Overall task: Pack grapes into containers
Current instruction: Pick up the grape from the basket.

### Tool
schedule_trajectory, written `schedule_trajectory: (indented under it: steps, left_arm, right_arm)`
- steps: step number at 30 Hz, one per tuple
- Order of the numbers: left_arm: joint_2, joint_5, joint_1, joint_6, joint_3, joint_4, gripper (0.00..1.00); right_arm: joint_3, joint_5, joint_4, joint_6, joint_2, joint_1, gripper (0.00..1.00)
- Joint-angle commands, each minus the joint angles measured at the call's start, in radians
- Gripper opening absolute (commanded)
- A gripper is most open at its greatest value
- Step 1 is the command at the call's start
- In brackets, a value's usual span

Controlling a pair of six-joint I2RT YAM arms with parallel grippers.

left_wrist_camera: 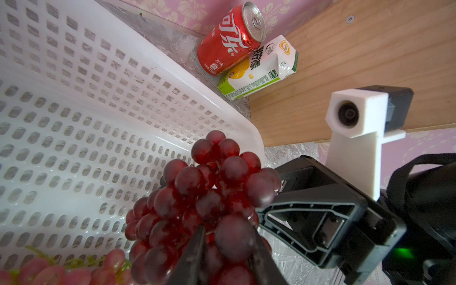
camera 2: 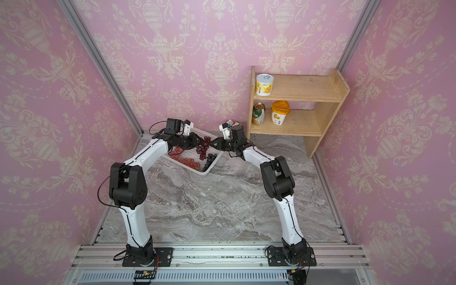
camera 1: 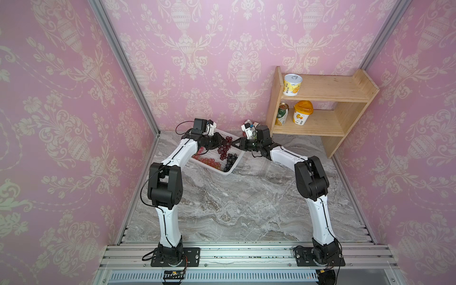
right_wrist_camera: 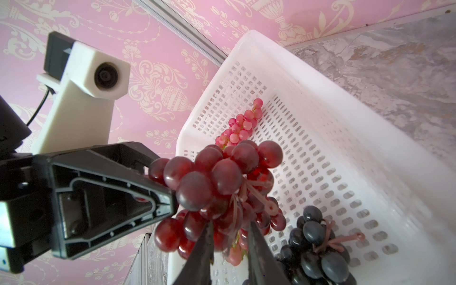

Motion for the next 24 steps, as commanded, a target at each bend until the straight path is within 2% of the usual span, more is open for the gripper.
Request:
schedule_trajectory:
  steps: [1,9,21,24]
  left_arm:
    - [-0.052,0.031,0.005,-0.015,-0.011,0.026,0.29]
    - [-0.048,0.032,0.006,-0.018,-0.011,0.029,0.29]
    - [-0.046,0.027,0.006,-0.021,-0.012,0.032,0.3]
    - [-0.046,0.025,0.006,-0.02,-0.013,0.033,0.33]
  right_arm:
    - [0.031,-0.031,0.037,0.017,0.001,0.004,0.22]
    - [0.028,-0.04,0.06,0.031,0.005,0.005,0.16]
    - [0.009,-0.039,0.048,0.015,-0.015,0.004,0.0]
    - [0.005,-0.038,0.046,0.014,-0.02,0.004,0.0]
